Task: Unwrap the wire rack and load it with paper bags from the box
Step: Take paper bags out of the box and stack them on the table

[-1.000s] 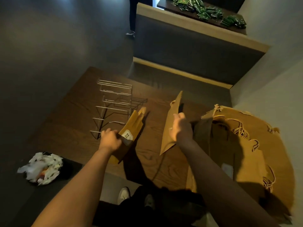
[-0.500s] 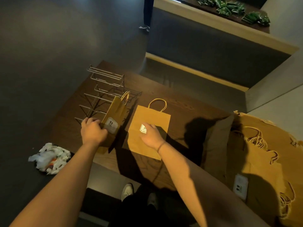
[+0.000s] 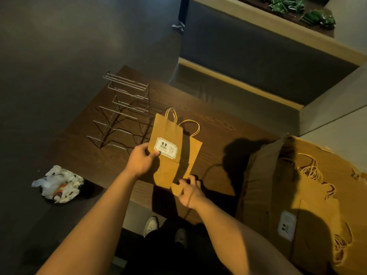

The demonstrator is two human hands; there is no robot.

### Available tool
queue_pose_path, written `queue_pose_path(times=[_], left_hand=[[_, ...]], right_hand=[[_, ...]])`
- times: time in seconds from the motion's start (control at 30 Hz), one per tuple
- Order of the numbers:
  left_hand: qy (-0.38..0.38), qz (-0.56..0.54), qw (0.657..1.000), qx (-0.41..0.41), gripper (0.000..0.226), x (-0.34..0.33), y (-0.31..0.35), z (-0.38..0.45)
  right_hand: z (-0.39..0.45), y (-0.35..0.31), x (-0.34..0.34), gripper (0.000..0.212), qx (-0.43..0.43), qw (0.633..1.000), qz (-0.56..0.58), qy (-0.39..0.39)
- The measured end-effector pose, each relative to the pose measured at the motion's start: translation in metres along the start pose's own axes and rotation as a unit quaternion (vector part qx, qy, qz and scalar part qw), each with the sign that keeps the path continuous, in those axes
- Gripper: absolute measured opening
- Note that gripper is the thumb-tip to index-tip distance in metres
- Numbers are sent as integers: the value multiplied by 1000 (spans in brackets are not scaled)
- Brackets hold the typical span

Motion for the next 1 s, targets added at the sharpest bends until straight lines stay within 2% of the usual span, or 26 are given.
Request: queue_pose_path(times=[0.03,0.07,0.1,0.13,0.17,0.2,0.27,0.33,0.37,0.4,0.43,0.47,0.53,0.57,0.63,0.7,0.8,0.9,1.0], left_hand=[[-30,-27,999,-1,19,-12,-2,0],[-54,-53,997,-1,15,-22,-4,0],[-74,-85,994,0,12,-33,-6,0],[-91,-110,990,1,12,-44,-5,-2],[-103,-128,986,2,13,-56,-4,-4],[-113,-142,983,2,15,-67,-3,-5],[-147,-168,975,1,15,-90,-6,-6],[-174,-155,972,10,2,-111,-10,-7],[-167,-114,979,15,9,-120,-16,-4],[-157,-31,987,16,20,-127,-21,-2],[-154,84,984,19,34,-131,-28,-1],[-162,207,964,33,46,-131,-34,-2],[-207,369,904,59,59,-129,-53,-5],[-235,417,875,73,63,-127,-63,-8],[-264,464,839,102,70,-124,-82,-13],[-263,492,822,114,77,-124,-93,-15],[-247,506,816,129,79,-125,-96,-17],[-210,474,838,173,78,-119,-101,-19],[-197,472,841,174,83,-109,-102,-17]], right_hand=[[-3,2,5,51,12,995,92,20],[-6,8,11,38,31,972,225,53],[-9,14,18,29,38,913,399,70],[-22,16,28,25,29,821,566,68],[-34,20,38,26,33,754,653,59],[-44,24,46,28,60,719,691,48],[-53,38,52,30,88,735,670,52],[-53,53,49,44,61,762,632,125],[-53,61,47,46,24,774,608,173],[-50,72,42,47,-22,799,560,216],[-52,82,38,53,-78,839,476,252],[-53,93,32,62,-133,880,374,262],[-59,110,18,80,-196,931,192,239],[-61,114,12,86,-188,947,124,229],[-60,109,4,86,-117,974,10,193],[-51,98,1,82,-57,992,-49,102],[-40,91,-8,75,-51,996,-76,-19],[-35,105,-13,79,-79,991,-105,-25],[-39,117,-9,80,-102,990,-98,-15]])
Point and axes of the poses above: each hand's wrist, its own z-axis towards the middle knuckle, its own x-axis out of the back of the hand, y = z × x, the point moved 1 cm from there along z, towards the middle knuckle, and after that the axes turned 9 degrees about -y, right-handed, at the moved point
